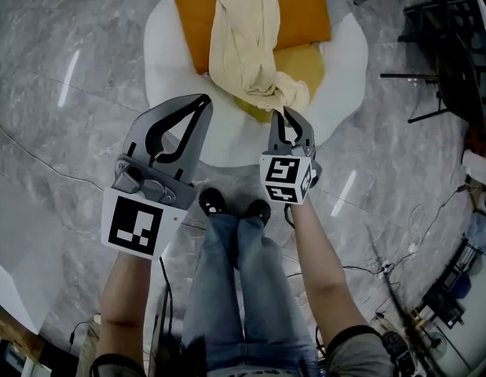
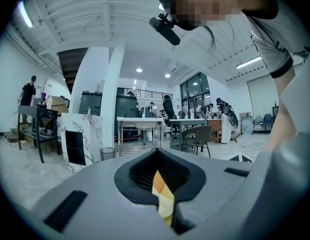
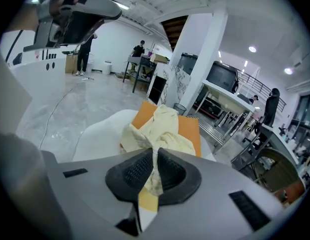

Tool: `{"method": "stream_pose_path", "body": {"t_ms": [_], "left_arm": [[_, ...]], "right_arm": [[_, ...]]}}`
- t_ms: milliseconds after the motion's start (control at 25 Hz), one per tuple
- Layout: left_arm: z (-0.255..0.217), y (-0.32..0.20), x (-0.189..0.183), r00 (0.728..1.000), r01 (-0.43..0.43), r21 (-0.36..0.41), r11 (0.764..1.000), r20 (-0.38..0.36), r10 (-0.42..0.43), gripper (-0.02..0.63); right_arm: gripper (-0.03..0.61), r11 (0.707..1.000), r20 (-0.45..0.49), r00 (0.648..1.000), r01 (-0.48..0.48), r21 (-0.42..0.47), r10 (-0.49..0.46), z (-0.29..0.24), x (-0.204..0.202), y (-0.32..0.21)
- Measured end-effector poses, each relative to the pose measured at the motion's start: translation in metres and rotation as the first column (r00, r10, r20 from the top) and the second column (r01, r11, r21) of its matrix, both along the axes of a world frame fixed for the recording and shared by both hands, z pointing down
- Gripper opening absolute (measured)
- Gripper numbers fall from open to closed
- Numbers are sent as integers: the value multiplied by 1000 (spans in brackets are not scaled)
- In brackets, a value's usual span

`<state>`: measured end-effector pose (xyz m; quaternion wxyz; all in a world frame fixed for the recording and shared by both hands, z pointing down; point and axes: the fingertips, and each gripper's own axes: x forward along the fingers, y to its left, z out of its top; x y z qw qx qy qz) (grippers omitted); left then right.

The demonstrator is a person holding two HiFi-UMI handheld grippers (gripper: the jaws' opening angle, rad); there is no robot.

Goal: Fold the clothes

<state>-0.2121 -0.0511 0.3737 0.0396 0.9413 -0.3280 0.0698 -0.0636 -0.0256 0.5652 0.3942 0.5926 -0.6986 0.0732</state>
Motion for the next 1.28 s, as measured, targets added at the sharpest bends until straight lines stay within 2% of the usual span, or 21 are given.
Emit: {"method": "stream_pose_path", "body": {"t_ms": [280, 480, 680, 880, 1080, 1280], "left_arm": [[-23, -23, 4, 1000, 9, 18, 1000, -9, -9, 3], [-28, -44, 1, 999, 49, 21, 999, -3, -49, 3], [-34, -74, 14, 992, 126, 15, 992, -6, -126, 3], [-40, -100, 25, 986, 166, 22, 986, 3, -166, 3], [-52, -125, 40, 972, 233, 45, 971, 7, -234, 3], [-60, -148, 53, 964, 266, 62, 962, 0, -266, 3]], "right_arm": [[28, 996, -27, 998, 56, 74, -54, -48, 1, -59], [28, 987, -47, 992, 121, 104, -117, -66, 0, -99], [28, 973, -51, 978, 205, 103, -201, -76, 9, -145], [28, 959, -65, 963, 268, 90, -262, -78, 12, -180], [28, 932, -80, 936, 350, 94, -344, -86, 16, -216], [28, 917, -84, 922, 385, 107, -377, -96, 21, -252]]}}
